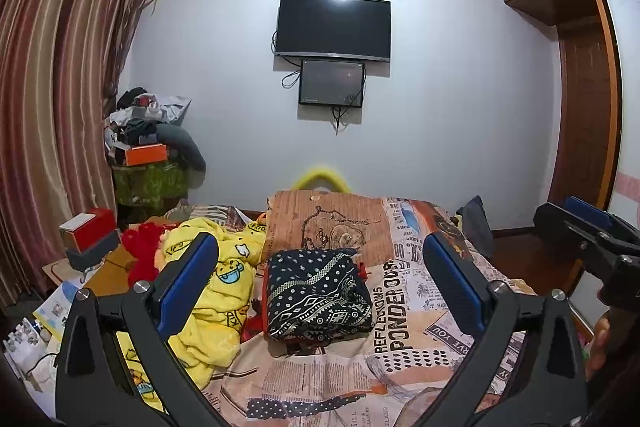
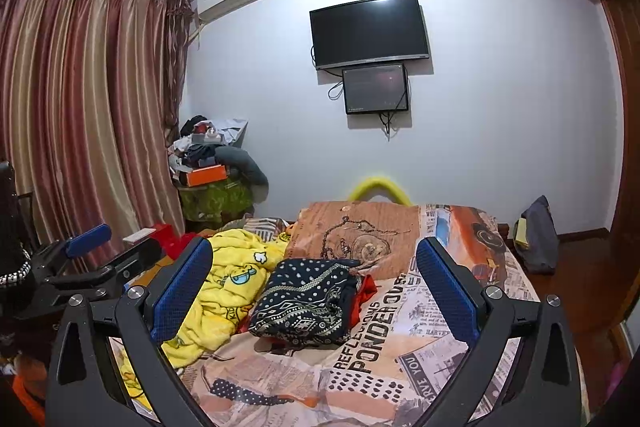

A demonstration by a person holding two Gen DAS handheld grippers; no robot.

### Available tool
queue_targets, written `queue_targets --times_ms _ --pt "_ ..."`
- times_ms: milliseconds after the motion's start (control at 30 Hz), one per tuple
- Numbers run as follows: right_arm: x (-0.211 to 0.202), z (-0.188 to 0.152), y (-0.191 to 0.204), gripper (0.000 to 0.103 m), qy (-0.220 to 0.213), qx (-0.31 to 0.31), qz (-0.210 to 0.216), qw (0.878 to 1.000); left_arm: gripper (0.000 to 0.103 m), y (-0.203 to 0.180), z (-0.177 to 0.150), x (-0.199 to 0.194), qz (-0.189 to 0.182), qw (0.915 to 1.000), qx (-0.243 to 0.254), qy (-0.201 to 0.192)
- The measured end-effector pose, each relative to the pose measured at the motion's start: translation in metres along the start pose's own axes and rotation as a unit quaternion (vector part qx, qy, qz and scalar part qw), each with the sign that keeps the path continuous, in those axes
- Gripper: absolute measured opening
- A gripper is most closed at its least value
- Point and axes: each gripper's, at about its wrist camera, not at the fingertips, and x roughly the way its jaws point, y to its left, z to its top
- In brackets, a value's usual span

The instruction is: Fold large clothes

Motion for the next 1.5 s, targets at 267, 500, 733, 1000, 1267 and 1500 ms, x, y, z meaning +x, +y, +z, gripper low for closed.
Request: queue_targets --times_ms 267,500,733,1000,1267,1500 --pt "-0.001 0.002 -0.001 0.101 0.000 0.003 0.001 1.000 0.103 0.002 0.000 0.000 -0.002 1.0000 -0.005 0.001" --pt "-0.004 0.001 -0.002 0.101 -0.003 0.005 0.002 1.000 0.103 0.002 0.001 -0.002 -0.003 1.0000 -0.007 0.001" --pt "-0.004 0.000 -0.002 0.101 -0.004 0.006 0.000 1.000 0.103 -0.003 0.000 -0.005 -0.005 1.0000 -0.007 0.002" --pt "-0.002 0.000 -0.003 0.101 0.000 0.010 -0.001 1.000 0.103 -0.009 -0.001 -0.008 -0.009 0.9999 -0.004 0.002" --pt "-0.002 -0.001 -0.005 0.101 0.002 0.017 -0.003 1.000 0.103 -0.014 -0.003 -0.009 -0.013 0.9999 0.001 0.008" --pt "-0.001 -0.001 -0.004 0.101 0.003 0.019 -0.006 1.000 0.103 -0.018 -0.006 -0.010 -0.025 0.9996 0.004 0.011"
